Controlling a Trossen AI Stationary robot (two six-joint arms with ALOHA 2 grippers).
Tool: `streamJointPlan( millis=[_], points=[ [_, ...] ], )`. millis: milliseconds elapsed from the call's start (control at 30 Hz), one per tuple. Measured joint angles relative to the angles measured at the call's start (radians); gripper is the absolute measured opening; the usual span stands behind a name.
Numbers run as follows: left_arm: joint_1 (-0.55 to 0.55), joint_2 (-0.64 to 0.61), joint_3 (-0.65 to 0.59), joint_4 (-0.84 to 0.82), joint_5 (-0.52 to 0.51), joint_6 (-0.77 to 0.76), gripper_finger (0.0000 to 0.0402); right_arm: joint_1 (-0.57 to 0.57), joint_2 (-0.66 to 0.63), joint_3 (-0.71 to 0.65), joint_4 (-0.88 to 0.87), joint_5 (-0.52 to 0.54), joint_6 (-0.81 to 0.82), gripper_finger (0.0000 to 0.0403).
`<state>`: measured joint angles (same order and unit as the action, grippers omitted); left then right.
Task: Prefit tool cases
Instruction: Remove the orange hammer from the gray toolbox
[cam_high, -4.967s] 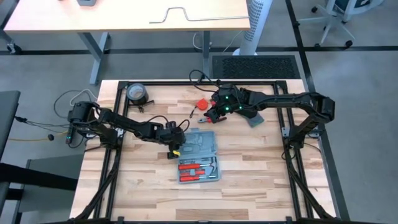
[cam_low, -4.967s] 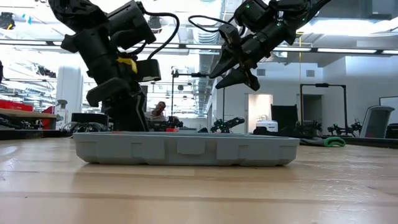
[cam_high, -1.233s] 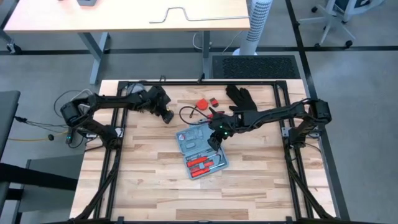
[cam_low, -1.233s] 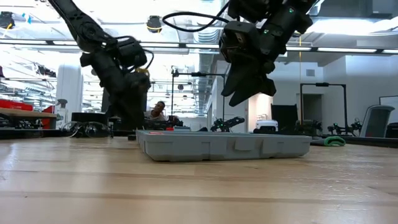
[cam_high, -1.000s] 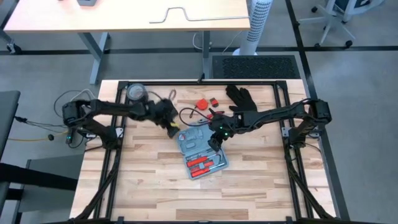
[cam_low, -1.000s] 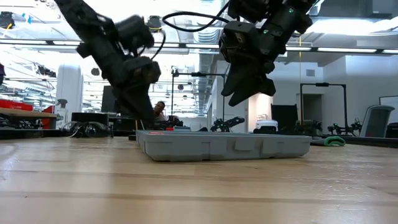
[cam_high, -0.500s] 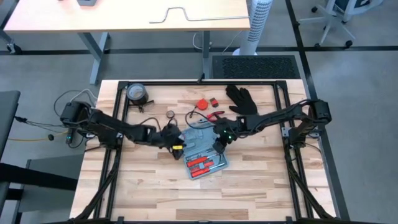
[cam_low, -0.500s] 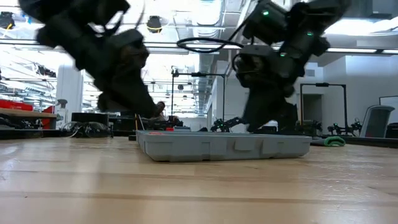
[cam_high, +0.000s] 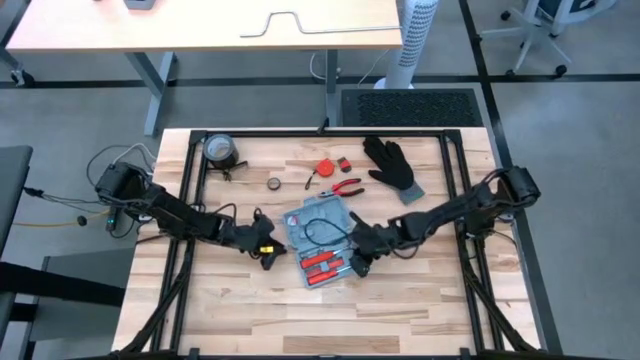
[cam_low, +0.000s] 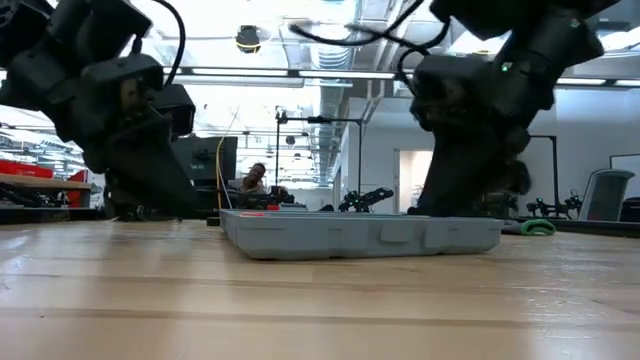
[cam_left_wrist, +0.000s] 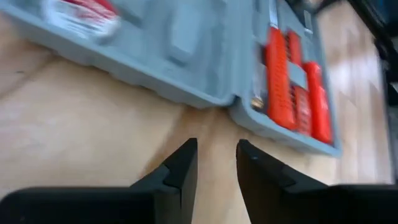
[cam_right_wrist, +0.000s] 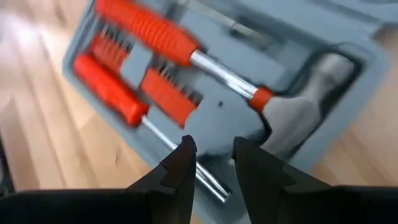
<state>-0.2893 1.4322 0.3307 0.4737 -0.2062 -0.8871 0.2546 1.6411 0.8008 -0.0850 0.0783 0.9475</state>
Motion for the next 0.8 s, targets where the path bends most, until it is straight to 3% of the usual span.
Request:
streamJointPlan(
  millis=[133, 200, 400, 800],
  points=[
    [-0.029, 0.0, 0.003, 0.001, 0.001, 0.016, 0.0102, 0.031, -0.015, 0.0, -0.048, 0.203, 0.178, 0.0118],
    [-0.042, 0.0, 0.003, -0.003, 0.0, 0.012, 0.0102, 0.033, -0.022, 0.0, -0.046, 0.252, 0.224, 0.0118],
    [-0.074, 0.0, 0.003, -0.023, 0.0, 0.008, 0.0102, 0.028, -0.021, 0.0, -0.141, 0.325, 0.326, 0.0118],
    [-0.098, 0.0, 0.003, -0.068, -0.041, -0.018, 0.0102, 0.032, -0.03, -0.003, -0.326, 0.365, 0.469, 0.0118]
  ],
)
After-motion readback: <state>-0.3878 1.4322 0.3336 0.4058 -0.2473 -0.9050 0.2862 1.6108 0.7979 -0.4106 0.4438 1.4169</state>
